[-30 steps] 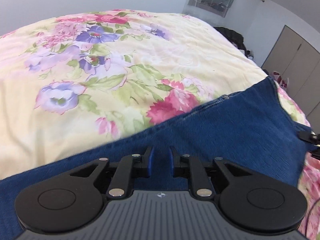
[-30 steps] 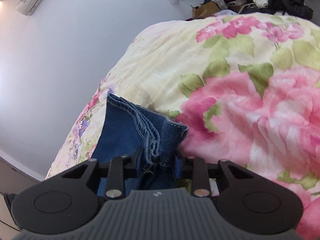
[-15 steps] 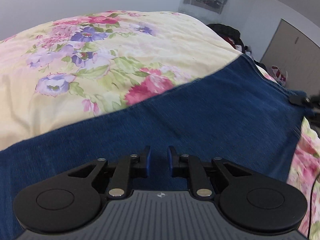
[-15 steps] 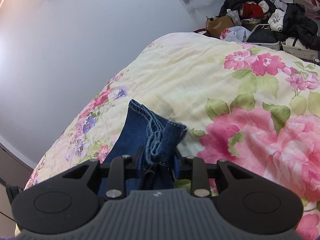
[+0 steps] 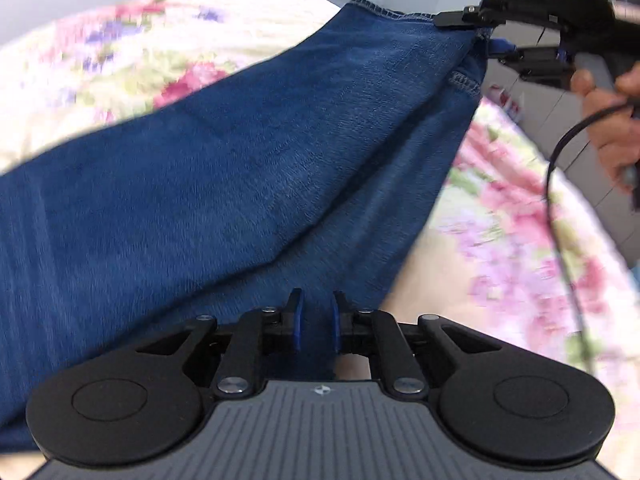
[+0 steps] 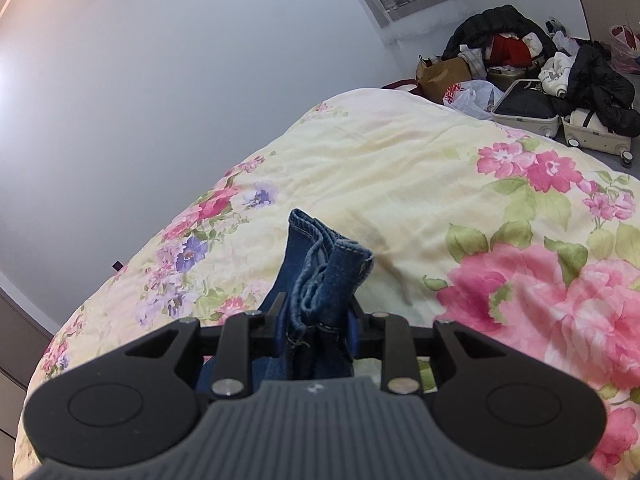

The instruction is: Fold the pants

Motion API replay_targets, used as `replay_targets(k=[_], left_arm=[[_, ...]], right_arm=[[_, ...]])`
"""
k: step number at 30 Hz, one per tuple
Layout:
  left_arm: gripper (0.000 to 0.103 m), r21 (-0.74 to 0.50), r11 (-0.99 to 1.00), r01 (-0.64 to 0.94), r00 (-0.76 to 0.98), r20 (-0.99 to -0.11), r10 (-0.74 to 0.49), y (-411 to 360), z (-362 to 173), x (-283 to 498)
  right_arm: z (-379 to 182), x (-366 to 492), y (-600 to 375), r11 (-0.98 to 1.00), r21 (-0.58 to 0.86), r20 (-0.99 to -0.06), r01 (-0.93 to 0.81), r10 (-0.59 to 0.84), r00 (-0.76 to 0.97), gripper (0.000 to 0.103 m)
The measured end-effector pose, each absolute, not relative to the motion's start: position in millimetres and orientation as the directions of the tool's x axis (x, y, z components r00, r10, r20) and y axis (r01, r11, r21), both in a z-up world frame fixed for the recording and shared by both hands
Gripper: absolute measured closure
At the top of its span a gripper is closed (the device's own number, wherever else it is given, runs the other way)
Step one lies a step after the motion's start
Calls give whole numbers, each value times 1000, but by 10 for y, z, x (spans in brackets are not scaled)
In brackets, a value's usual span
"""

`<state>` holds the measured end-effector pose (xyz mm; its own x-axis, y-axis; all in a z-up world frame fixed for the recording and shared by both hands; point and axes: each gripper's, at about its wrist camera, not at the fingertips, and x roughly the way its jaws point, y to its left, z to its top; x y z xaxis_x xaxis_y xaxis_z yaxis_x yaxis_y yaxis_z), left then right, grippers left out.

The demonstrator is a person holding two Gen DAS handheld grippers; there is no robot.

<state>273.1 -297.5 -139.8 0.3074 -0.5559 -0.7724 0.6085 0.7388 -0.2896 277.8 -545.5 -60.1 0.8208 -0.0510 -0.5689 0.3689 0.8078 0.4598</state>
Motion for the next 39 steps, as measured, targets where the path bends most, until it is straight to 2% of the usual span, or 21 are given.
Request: replay_targets(k=[1,5,12,19,23,28,30,32,35,39], left_arm=[[89,-305,731,611,299,-765,-570,-2888,-1336,2716],[89,-244,760,602,391,-741,-547,-2421,-1021,2724],[89,-131,887,443,564,-729,-389,-1270,-552,2990],[89,-124,953,278,607,-746,-274,-319,-425,3178],[88,-148,960,239,585,-767,-264,-17,-605,3183],[89,-183,958,222,544,-792,-277,162,-861,3196],[89,-209,951,226,531,-792,-301,207,-929,3202],[89,-247,940,236,516,-788,-336,238,-956,3206],[82,-316,919,236,498,-773,-394,251,-967,3257],[77,-387,897,214,476,-761,-442,273,-946,3363]], right_arm=[[-554,2774,-5402,814,454,-564,361,-51,824,79],[-311,2790,-5070,863,387,-549,324,-67,833,80],[30,2835,-4341,907,332,-518,258,-53,854,80],[127,2969,-3368,936,322,-514,141,47,857,81],[-126,3093,-2745,941,333,-546,66,135,827,81],[-861,3183,-1984,940,340,-675,-9,251,694,82],[-1177,3183,-1766,953,303,-742,-20,249,623,82],[-1384,3149,-1650,966,256,-767,-36,226,600,82],[-1512,3177,-1636,970,233,-792,-64,228,566,81],[-1455,3265,-1678,954,290,-805,-74,285,521,64]])
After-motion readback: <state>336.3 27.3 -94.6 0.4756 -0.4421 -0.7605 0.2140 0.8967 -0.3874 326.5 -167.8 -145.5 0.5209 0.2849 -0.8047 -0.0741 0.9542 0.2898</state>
